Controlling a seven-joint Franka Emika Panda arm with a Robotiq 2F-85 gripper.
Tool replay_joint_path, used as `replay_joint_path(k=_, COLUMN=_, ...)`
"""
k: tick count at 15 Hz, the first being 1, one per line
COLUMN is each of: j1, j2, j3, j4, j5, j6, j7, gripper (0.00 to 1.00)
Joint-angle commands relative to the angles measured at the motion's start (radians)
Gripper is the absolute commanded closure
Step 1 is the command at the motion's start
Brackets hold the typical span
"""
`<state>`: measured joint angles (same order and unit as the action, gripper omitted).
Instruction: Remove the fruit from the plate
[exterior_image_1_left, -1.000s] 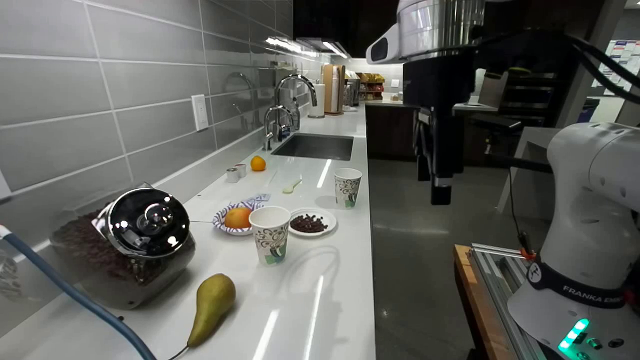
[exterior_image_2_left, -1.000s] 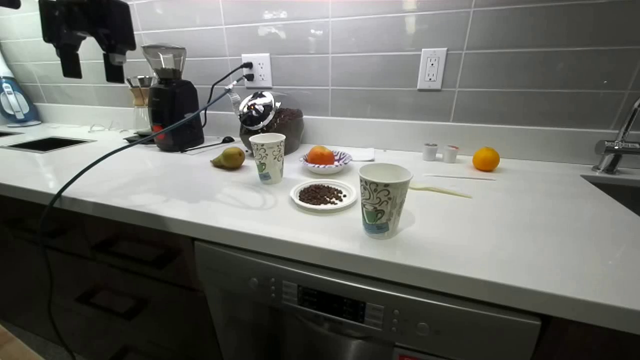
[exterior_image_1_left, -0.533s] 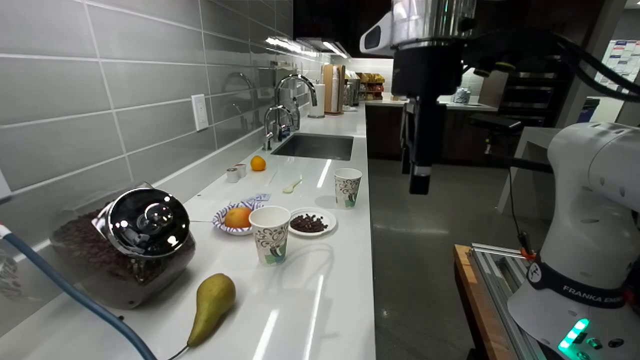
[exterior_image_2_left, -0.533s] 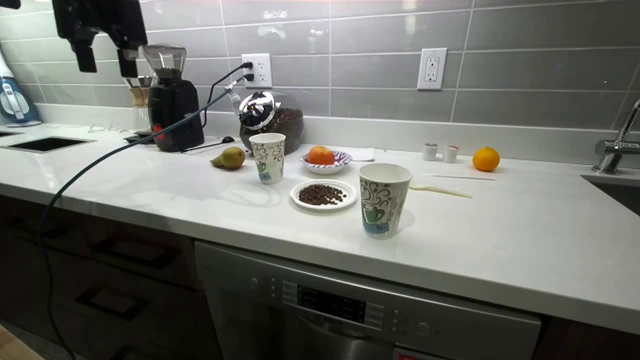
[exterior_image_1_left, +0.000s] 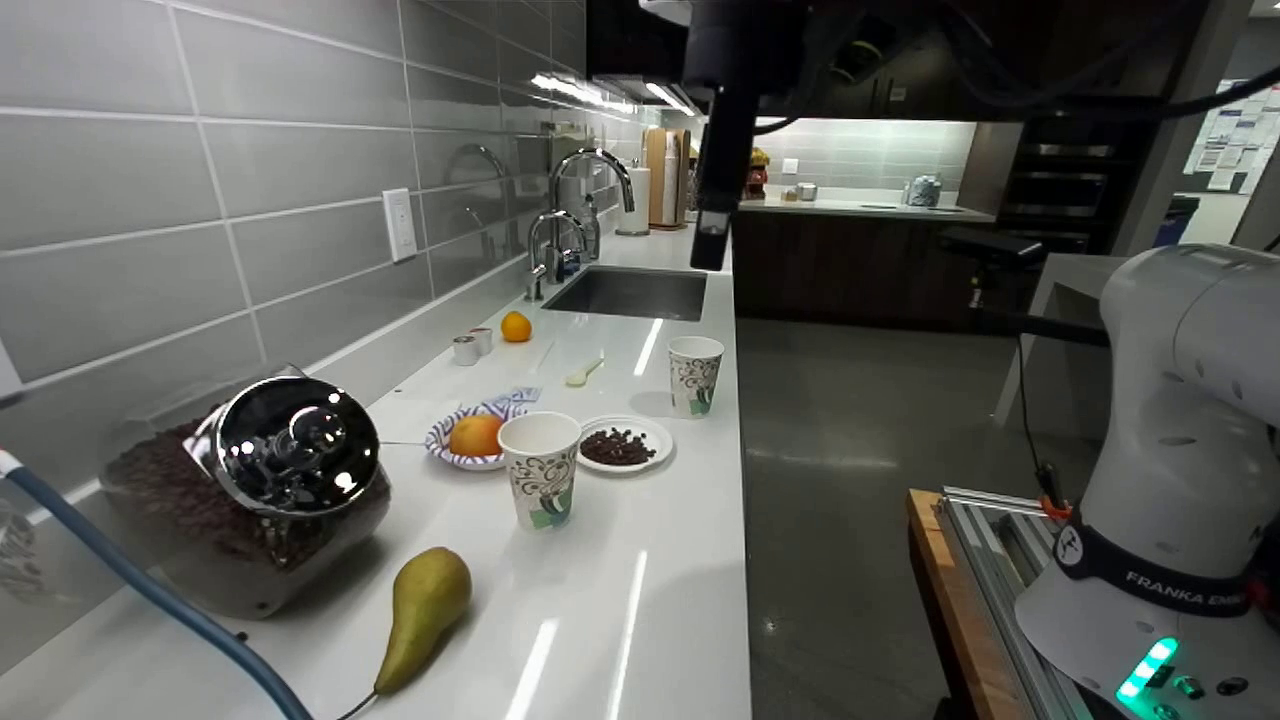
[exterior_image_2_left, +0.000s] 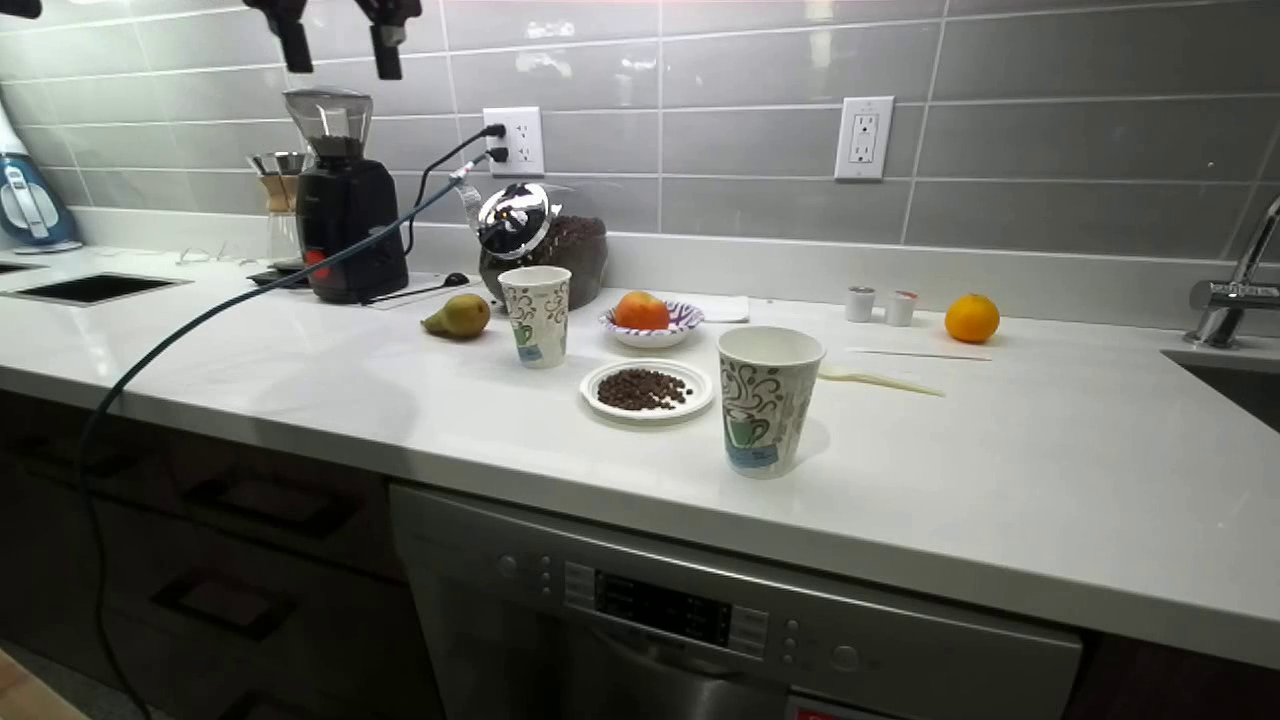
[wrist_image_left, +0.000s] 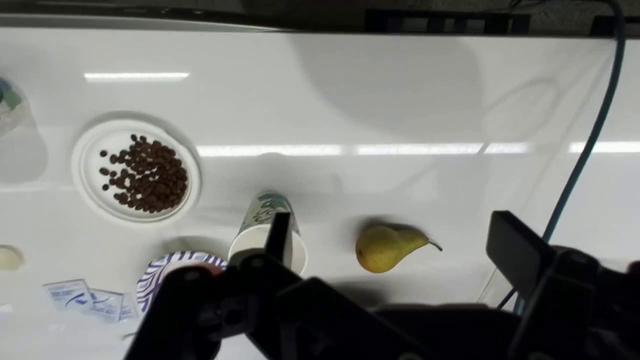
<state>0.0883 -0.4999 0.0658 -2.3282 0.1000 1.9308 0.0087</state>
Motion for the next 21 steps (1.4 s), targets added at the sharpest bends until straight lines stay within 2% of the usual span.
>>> replay_joint_path(k=1, j1=-0.041, j2=0.137, j3=-0.027, j4=0.122, j5=-0.065, j6=0.063, j7=-0.037, gripper=0.0)
replay_joint_path(k=6, j1=-0.059, j2=0.28, j3=-0.099, j4=0.147, j5=0.015, j6=0.305, j7=-0.084, gripper=0.0)
replay_joint_path(k=10, j1=-0.064, j2=0.408, j3=-0.14, j4=0.203, j5=0.062, j6=0.446, j7=-0.19, gripper=0.0)
replay_joint_path(k=13, j1=-0.081, j2=0.528, j3=-0.147, j4=0.281, j5=0.098, j6=0.521, j7=-0.206, gripper=0.0)
replay_joint_path(k=14, j1=-0.092, j2=0.563, j3=-0.146, j4=0.312, j5=0.101, j6=0.509, j7=-0.187, gripper=0.0)
replay_joint_path(k=15, j1=-0.091, j2=0.472, j3=-0.131, j4=0.225, j5=0.063, j6=0.505, j7=-0.173, gripper=0.0)
replay_joint_path(k=18, j1=-0.107, j2=0.548, j3=-0.129, j4=0.283, j5=0.066, j6=0.508, j7=-0.171, gripper=0.0)
replay_joint_path(k=21, j1=-0.107, j2=0.558, j3=-0.129, j4=0.297, j5=0.067, j6=0.508, j7=-0.171, gripper=0.0)
